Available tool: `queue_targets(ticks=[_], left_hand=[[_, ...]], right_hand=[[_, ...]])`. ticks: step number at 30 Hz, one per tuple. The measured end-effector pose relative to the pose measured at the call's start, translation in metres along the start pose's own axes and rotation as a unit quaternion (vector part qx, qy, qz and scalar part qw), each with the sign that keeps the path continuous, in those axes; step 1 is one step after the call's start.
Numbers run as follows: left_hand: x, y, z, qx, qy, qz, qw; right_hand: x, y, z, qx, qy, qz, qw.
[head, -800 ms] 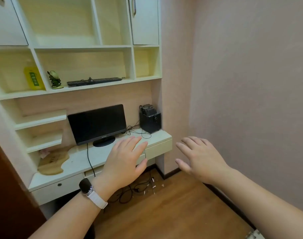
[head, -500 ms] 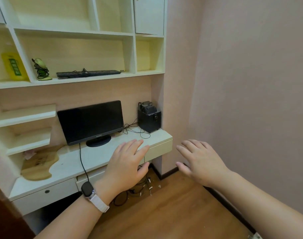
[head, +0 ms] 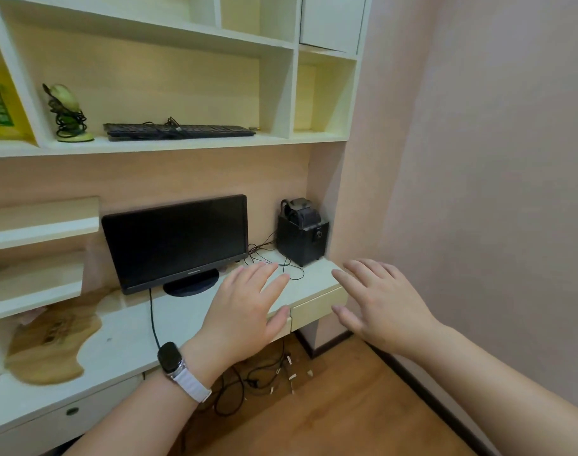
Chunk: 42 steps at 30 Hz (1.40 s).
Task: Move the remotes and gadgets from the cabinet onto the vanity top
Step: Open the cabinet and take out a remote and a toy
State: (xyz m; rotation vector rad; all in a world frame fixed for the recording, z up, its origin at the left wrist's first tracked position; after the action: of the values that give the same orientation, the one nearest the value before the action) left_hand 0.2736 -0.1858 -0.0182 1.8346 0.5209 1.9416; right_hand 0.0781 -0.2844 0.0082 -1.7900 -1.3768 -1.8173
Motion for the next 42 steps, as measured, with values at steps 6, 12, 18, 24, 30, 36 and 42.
queue_targets(ticks=[6,12,18,24,30,36,42], left_hand=[[-0.017,0.039,0.025,-0.004,-0.013,-0.017,1.0],[-0.044,0.093,0.033,-0.004,0.013,-0.02,1.0],[-0.074,0.167,0.029,0.005,0.05,-0.04,0.998],[-0.095,0.256,0.013,-0.001,0.079,-0.081,0.994],[-0.111,0.305,0.015,0.02,0.1,-0.094,0.99],[-0.124,0.335,0.038,0.037,0.119,-0.088,0.988],[-0.131,0.37,0.086,0.028,0.136,-0.093,0.986]], right_hand=[[-0.019,0.039,-0.019,-0.008,0.008,-0.001,1.0],[-0.053,0.083,-0.063,0.006,0.016,-0.003,1.0],[-0.08,0.136,-0.131,0.039,0.045,-0.08,0.995],[-0.103,0.185,-0.211,0.062,0.048,-0.124,0.989],[-0.121,0.228,-0.261,0.087,0.055,-0.132,0.986],[-0.139,0.273,-0.274,0.094,0.078,-0.144,0.982],[-0.151,0.328,-0.268,0.101,0.074,-0.145,0.982]])
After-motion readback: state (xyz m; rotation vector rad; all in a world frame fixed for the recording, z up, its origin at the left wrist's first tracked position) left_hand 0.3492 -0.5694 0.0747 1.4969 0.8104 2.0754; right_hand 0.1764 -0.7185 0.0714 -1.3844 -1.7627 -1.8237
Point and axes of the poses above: each hand's wrist, its own y-axis towards the middle knuckle, its own x-axis out of the back of the hand, z = x × y, the point moved 4 cm from there along y, towards the middle knuckle, and after that the axes turned 3 degrees about -x, right-handed, at the moved point
